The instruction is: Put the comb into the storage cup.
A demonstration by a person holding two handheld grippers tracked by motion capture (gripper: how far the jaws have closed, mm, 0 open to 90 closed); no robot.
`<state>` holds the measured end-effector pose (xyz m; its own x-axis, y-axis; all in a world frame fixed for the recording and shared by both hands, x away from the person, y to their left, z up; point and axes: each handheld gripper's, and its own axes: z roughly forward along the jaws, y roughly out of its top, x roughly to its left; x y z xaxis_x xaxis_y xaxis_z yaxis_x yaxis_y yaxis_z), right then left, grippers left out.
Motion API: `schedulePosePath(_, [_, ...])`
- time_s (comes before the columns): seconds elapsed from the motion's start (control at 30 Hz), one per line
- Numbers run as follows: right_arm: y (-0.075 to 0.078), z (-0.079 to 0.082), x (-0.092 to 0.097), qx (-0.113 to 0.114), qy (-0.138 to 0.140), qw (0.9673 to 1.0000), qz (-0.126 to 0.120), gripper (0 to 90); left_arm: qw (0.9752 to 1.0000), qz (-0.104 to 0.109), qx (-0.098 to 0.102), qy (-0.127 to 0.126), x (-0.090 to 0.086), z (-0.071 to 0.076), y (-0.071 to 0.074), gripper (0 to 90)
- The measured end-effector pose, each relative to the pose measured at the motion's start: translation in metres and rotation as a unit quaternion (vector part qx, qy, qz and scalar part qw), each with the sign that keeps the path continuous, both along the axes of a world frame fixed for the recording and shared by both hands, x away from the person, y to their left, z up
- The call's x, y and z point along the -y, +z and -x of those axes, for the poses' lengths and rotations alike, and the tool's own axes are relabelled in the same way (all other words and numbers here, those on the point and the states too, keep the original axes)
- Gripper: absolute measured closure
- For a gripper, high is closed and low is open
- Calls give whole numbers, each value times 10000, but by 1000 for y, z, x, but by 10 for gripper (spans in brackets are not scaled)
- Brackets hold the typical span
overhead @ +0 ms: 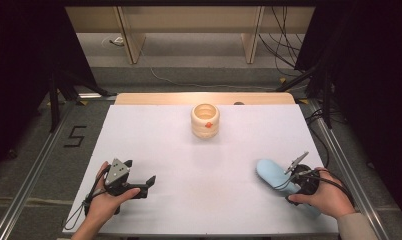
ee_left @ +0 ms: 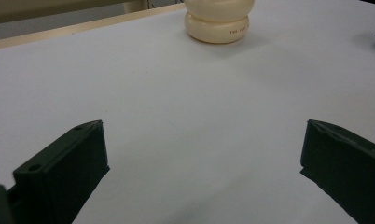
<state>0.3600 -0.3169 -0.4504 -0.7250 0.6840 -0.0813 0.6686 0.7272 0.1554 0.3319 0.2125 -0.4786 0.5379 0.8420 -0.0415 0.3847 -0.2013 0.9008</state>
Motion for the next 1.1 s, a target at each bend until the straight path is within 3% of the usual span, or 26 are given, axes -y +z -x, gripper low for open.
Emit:
schedulePosePath(0.57, [-2, -8, -2, -264, -7, 9997, -9, 460, 10000, -18, -7, -16, 0, 0, 0, 0])
schedulePosePath(0.8, [-3, -9, -3, -361, -148, 9992, -9, 501, 10000, -12, 0, -11, 0, 0, 0, 0])
schedulePosePath(1.1, [-2, -8, -15, -517, 17, 9984, 228, 653, 10000, 2, 7, -10, 1, 0, 0, 0])
